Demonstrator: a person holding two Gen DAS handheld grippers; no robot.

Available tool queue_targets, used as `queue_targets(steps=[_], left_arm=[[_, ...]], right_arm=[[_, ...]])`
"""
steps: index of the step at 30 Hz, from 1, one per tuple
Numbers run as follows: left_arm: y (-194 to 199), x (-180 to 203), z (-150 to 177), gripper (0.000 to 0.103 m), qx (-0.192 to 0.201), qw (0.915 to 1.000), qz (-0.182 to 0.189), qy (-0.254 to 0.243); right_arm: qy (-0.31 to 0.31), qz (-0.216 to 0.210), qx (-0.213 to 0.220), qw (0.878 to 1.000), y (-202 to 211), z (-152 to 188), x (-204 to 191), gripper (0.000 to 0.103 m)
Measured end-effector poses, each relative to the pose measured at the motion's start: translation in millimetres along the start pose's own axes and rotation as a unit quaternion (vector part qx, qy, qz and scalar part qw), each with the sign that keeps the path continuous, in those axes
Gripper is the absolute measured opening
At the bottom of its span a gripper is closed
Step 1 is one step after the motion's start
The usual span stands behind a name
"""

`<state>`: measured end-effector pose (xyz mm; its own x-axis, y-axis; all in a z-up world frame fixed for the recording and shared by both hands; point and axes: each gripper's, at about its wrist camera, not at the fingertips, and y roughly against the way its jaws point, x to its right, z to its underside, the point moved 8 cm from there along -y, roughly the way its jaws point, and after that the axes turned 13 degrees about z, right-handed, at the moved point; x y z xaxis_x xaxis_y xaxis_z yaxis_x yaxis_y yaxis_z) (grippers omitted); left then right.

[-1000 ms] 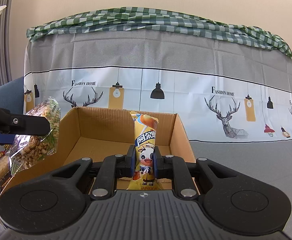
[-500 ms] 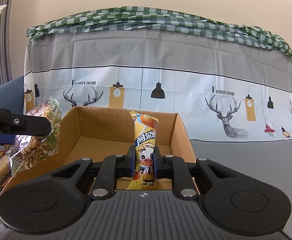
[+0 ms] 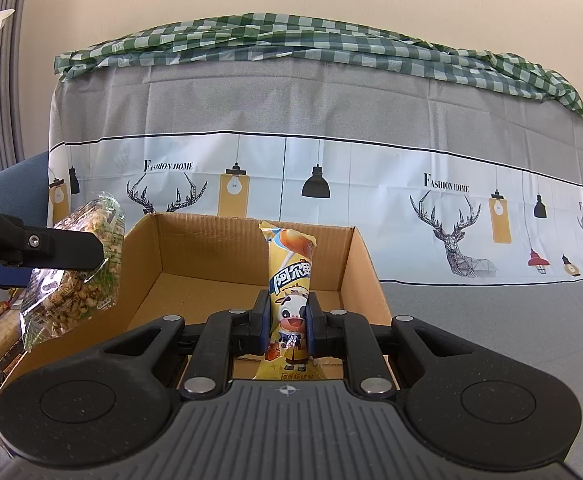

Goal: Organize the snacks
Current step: 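Lower the wafer stick into the box with right gripper while left gripper drops the nut tub in, then move both open tools back to the snack pile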

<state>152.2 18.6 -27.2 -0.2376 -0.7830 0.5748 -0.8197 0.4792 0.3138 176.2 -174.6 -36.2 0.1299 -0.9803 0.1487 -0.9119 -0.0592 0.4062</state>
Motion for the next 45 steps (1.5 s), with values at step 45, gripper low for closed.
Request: queue_targets(steps=[45], left_arm=[[28, 5, -7, 0.051, -0.005, 0.9990, 0.011, -0.042]], right_arm=[[-0.026, 0.017, 0.002, 1.000, 3, -7, -11, 0.050]])
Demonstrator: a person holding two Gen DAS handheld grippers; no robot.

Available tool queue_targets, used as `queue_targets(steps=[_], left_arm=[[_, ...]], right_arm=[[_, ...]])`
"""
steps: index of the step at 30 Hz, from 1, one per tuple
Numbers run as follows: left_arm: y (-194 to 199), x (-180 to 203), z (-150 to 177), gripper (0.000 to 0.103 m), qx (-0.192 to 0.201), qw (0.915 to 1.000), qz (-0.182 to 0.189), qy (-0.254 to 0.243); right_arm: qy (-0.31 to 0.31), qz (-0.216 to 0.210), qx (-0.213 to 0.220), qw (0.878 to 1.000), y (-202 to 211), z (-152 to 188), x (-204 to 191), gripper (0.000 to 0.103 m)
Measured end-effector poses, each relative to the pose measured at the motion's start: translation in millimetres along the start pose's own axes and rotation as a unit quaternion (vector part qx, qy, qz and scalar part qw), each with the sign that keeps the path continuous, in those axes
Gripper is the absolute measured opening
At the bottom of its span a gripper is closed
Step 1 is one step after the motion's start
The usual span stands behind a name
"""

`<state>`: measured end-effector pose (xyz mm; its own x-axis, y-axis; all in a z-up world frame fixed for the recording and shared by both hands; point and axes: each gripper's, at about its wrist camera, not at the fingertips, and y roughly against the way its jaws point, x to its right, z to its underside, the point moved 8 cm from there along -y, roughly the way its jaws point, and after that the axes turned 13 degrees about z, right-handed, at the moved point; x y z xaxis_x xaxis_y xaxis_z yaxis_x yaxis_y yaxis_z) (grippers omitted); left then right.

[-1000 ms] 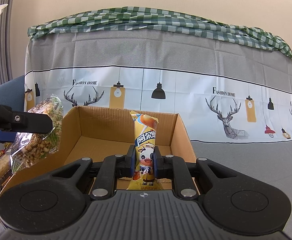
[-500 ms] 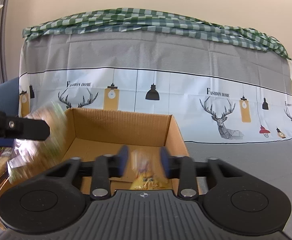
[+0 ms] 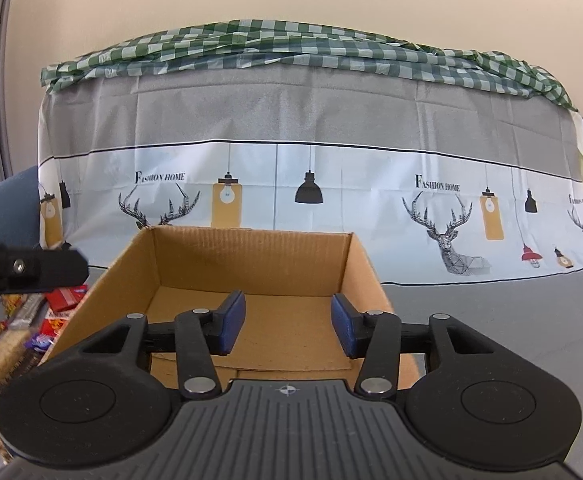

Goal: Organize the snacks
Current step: 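Move both open tools back to the snack pile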

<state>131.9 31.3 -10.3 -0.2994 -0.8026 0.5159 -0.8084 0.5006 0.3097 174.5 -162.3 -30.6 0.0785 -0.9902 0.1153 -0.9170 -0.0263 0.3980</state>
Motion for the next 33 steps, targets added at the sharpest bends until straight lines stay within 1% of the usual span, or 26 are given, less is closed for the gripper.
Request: queue_targets(steps=[2, 3, 5, 8, 10, 12, 14, 16, 20, 26, 27, 28, 31, 33], left_arm=[[10, -9, -6, 0.047, -0.010, 0.9997, 0.012, 0.018], [16, -13, -8, 0.047, -0.016, 0.9995, 0.017, 0.021], [27, -20, -12, 0.045, -0.031, 0.9993, 0.019, 0.005], [42, -39, -13, 0.045, -0.048, 0.9982, 0.002, -0.035], [51, -63, -9, 0.045, -0.051, 0.9982, -0.013, -0.030], [58, -90, -2, 0.045, -0.049, 0.9983, -0.030, -0.004], [63, -118, 5, 0.045, -0.058, 0.9961, -0.053, 0.039], [71, -137, 4, 0.045, -0.050, 0.9939, -0.059, 0.079], [81, -165, 8, 0.045, -0.047, 0.9848, -0.079, 0.148], [96, -192, 12, 0.045, -0.038, 0.9716, -0.098, 0.212], [100, -197, 12, 0.045, -0.035, 0.9689, -0.101, 0.223], [103, -202, 13, 0.045, -0.032, 0.9661, -0.104, 0.234], [111, -216, 14, 0.045, -0.024, 0.9587, -0.118, 0.258], [117, -225, 15, 0.045, -0.021, 0.9545, -0.136, 0.265]], right_arm=[[-0.009, -0.008, 0.002, 1.000, 4, -2, -7, 0.050], [-0.012, -0.013, 0.004, 1.000, 6, -3, -12, 0.049], [-0.015, -0.022, 0.011, 1.000, 11, -6, -22, 0.049], [-0.022, -0.036, 0.027, 0.999, 20, -11, -36, 0.049], [-0.028, -0.044, 0.033, 0.998, 25, -14, -45, 0.049], [-0.035, -0.053, 0.033, 0.997, 29, -15, -55, 0.049], [-0.043, -0.066, 0.030, 0.996, 33, -16, -66, 0.049], [-0.045, -0.078, 0.028, 0.996, 36, -16, -79, 0.049], [-0.041, -0.104, 0.024, 0.993, 41, -15, -111, 0.049], [-0.014, -0.150, 0.018, 0.988, 54, -5, -164, 0.048], [-0.008, -0.156, 0.016, 0.988, 55, -4, -172, 0.046], [-0.004, -0.164, 0.012, 0.986, 57, -2, -179, 0.042], [0.005, -0.186, 0.004, 0.983, 60, 3, -200, 0.036], [0.011, -0.200, -0.003, 0.980, 61, 7, -213, 0.033]])
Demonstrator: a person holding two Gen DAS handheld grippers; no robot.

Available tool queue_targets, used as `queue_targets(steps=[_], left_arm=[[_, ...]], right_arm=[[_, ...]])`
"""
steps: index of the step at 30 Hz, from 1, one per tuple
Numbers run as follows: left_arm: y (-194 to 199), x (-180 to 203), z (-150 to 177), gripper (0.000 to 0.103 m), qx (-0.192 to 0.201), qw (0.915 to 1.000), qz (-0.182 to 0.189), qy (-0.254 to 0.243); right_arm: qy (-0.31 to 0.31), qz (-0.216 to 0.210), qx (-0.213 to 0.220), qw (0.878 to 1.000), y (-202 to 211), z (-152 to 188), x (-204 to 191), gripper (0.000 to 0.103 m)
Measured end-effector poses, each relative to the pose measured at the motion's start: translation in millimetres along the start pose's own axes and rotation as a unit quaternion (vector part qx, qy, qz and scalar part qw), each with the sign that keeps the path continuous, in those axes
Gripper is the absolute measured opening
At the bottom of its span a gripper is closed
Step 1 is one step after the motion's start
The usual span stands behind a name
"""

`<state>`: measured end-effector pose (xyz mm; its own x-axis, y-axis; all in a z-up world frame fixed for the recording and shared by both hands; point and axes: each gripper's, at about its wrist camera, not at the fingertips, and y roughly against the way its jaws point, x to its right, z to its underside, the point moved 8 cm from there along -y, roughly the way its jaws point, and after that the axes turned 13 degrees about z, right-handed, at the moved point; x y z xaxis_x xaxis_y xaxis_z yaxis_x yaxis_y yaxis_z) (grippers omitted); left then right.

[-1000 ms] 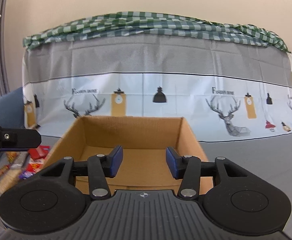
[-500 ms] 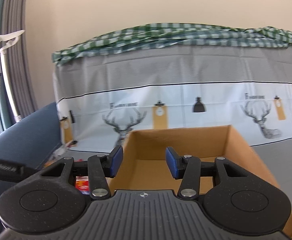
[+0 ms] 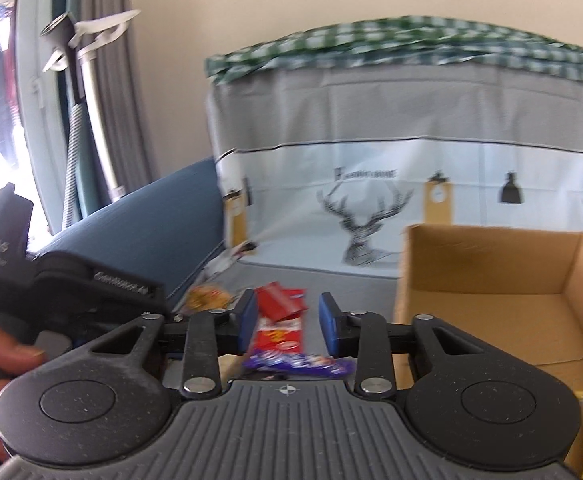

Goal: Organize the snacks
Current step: 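Move both open tools back to the snack pile, then grasp the dark chocolate bar with right gripper while left gripper grasps the white cracker pack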

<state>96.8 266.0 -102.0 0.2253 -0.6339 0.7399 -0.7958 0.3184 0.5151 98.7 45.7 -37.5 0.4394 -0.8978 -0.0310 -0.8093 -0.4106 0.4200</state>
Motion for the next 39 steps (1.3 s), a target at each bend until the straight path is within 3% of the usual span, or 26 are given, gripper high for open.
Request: queue_targets(steps=[3, 11, 17, 24, 26, 30, 34, 39], left_arm=[[4, -14, -5, 0.045, 0.006, 0.9995, -0.029, 0.009], [-2, -30, -5, 0.045, -0.015, 0.9987, -0.049, 0.011], [-4, -36, -5, 0.045, -0.022, 0.9981, -0.056, 0.011], [-6, -40, -4, 0.046, -0.031, 0.9973, -0.066, 0.006], [-9, -40, -3, 0.047, -0.036, 0.9970, -0.068, 0.002], [-15, -39, -1, 0.048, -0.046, 0.9962, -0.074, -0.004], [-20, -40, 0, 0.050, -0.051, 0.9954, -0.081, -0.005], [-29, -39, 2, 0.066, -0.058, 0.9941, -0.092, -0.008]], right_arm=[[0.012, -0.017, -0.014, 1.000, -6, 8, -19, 0.033], [0.076, -0.038, -0.073, 0.994, -36, 50, -68, 0.033], [0.050, -0.020, -0.128, 0.990, -70, 72, -67, 0.034], [0.028, -0.005, -0.179, 0.983, -106, 98, -66, 0.043], [0.030, -0.007, -0.177, 0.984, -110, 99, -69, 0.052], [0.057, -0.004, -0.176, 0.983, -117, 109, -73, 0.053], [0.079, -0.002, -0.162, 0.984, -115, 112, -72, 0.046], [0.090, 0.001, -0.159, 0.983, -109, 111, -62, 0.040]])
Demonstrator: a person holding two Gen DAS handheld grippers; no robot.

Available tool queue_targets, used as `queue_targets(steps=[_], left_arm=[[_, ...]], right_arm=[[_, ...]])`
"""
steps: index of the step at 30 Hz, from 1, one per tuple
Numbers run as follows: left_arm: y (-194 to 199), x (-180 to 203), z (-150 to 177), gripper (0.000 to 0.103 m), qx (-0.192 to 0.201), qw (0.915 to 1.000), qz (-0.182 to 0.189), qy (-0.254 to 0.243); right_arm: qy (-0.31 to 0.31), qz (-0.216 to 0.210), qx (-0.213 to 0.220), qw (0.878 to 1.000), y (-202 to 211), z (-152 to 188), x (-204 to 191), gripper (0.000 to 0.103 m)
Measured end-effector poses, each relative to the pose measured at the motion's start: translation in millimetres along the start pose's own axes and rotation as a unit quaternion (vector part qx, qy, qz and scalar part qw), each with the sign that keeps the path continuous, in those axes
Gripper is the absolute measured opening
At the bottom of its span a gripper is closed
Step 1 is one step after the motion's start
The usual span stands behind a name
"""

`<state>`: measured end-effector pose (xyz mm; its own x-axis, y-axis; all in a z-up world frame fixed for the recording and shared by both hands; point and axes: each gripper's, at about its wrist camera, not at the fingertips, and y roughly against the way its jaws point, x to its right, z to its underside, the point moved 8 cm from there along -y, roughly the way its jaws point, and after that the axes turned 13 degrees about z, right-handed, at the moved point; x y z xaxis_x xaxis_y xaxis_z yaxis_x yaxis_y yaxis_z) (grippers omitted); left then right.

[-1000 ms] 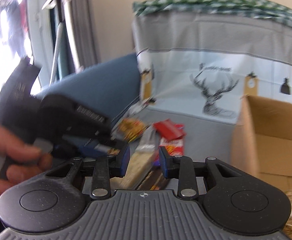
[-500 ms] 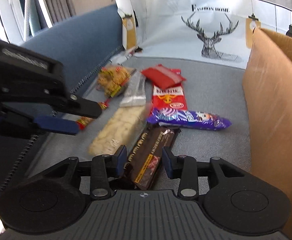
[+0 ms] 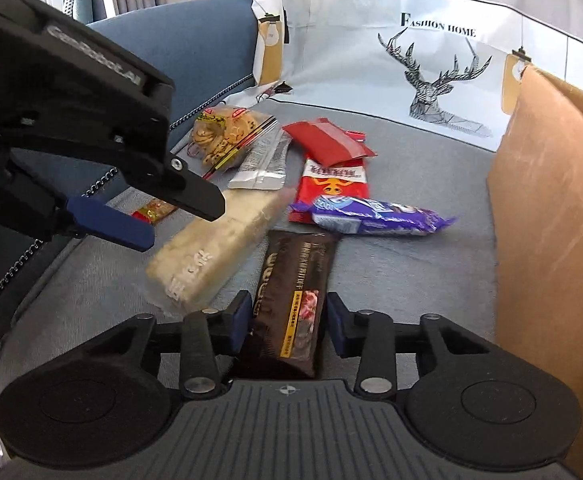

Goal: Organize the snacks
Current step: 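Grasp the dark chocolate bar with right gripper while left gripper grasps the white cracker pack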

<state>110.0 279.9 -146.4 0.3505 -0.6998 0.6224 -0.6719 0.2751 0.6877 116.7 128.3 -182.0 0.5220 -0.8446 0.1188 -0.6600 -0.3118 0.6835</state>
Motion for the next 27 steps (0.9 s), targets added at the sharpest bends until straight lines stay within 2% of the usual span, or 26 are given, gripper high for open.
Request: queue_targets(steps=[2, 11, 27], left_arm=[[-5, 2, 1, 0.073, -0.006, 0.9999, -0.009, -0.008], [-22, 0, 3, 0.073, -0.033, 0.9969, -0.050, -0.051], [-48, 15, 2, 0.070, -0.045, 0.9870, -0.085, -0.129]], right_arm=[[0.001, 0.001, -0.006, 1.000, 3, 1, 5, 0.040], [0.006, -0.019, -0.043, 0.999, 11, 13, 10, 0.042], [0.006, -0.015, -0.037, 0.999, 7, 14, 10, 0.045]])
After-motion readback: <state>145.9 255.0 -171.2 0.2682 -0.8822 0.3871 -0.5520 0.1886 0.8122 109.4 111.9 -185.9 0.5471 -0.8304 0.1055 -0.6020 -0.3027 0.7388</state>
